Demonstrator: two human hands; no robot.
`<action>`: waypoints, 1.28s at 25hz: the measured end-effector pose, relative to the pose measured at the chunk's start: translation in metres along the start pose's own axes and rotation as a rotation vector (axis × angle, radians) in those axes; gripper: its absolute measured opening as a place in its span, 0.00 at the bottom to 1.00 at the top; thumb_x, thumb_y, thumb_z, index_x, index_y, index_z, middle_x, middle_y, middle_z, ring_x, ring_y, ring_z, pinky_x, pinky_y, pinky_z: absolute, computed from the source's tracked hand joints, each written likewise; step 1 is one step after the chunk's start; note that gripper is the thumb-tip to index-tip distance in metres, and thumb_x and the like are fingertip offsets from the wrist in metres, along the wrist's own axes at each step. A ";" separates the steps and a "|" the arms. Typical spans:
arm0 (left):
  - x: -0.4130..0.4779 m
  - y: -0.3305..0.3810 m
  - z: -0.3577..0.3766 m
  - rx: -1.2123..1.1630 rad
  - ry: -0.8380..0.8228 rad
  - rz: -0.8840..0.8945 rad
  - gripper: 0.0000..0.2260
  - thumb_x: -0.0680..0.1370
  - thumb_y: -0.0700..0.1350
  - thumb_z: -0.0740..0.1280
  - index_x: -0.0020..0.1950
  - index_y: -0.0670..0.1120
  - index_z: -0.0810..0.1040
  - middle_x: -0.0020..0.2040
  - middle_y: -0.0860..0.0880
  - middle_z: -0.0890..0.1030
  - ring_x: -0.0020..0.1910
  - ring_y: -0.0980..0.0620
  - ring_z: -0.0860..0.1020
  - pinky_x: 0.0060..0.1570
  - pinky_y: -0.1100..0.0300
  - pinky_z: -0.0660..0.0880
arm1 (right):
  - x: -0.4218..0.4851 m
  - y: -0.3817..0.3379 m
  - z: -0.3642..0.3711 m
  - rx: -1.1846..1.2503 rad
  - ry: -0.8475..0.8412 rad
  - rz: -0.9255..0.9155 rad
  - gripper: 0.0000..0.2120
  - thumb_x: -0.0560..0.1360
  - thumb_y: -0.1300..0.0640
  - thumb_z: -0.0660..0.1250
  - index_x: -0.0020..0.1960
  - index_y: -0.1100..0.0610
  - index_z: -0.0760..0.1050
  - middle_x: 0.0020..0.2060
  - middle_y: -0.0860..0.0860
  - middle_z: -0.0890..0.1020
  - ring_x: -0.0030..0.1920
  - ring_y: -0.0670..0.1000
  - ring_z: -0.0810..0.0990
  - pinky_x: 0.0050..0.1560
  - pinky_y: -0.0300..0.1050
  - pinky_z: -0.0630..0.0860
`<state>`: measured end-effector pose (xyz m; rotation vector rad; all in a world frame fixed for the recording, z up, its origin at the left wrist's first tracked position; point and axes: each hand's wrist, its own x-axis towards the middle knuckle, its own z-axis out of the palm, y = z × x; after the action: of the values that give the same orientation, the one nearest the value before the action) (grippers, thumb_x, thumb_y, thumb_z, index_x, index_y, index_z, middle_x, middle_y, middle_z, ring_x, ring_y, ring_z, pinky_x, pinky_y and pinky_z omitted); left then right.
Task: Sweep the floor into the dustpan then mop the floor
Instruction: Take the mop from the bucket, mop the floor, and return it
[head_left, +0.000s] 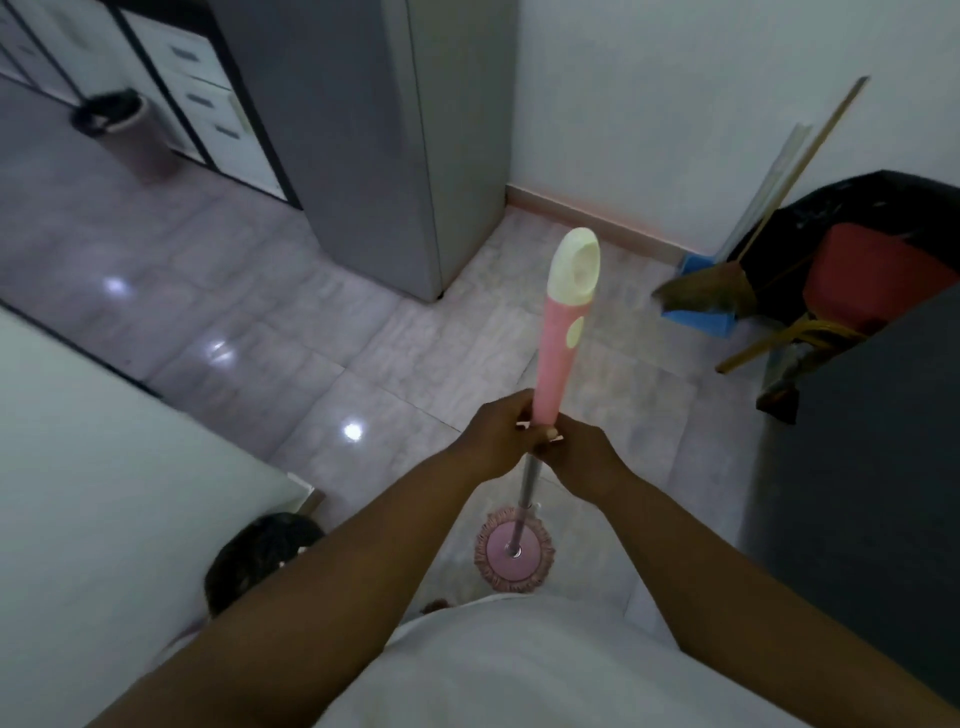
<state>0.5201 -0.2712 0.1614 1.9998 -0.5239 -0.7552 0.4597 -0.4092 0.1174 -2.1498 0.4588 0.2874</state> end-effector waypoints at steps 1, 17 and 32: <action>-0.004 -0.003 0.003 -0.038 0.044 -0.022 0.18 0.77 0.45 0.69 0.67 0.46 0.74 0.60 0.48 0.79 0.58 0.52 0.77 0.63 0.52 0.74 | 0.004 0.005 0.003 -0.022 -0.028 -0.011 0.15 0.76 0.49 0.66 0.62 0.49 0.75 0.47 0.46 0.79 0.44 0.43 0.77 0.36 0.26 0.67; -0.172 0.038 -0.060 -0.295 0.907 0.088 0.13 0.75 0.45 0.71 0.60 0.47 0.78 0.53 0.41 0.81 0.53 0.43 0.78 0.55 0.51 0.76 | -0.020 -0.036 0.093 -0.194 -0.525 -0.466 0.02 0.79 0.52 0.64 0.49 0.47 0.71 0.42 0.47 0.80 0.43 0.45 0.79 0.37 0.31 0.73; -0.395 -0.067 -0.112 -0.295 1.214 0.020 0.12 0.76 0.41 0.71 0.57 0.54 0.80 0.46 0.59 0.82 0.48 0.56 0.80 0.55 0.56 0.78 | -0.139 -0.204 0.247 -0.291 -0.882 -0.900 0.01 0.80 0.49 0.62 0.50 0.44 0.70 0.45 0.47 0.80 0.47 0.48 0.79 0.47 0.41 0.75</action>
<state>0.3163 0.0749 0.2686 1.7743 0.2784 0.4336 0.4116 -0.0683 0.1753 -2.0161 -1.0682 0.7392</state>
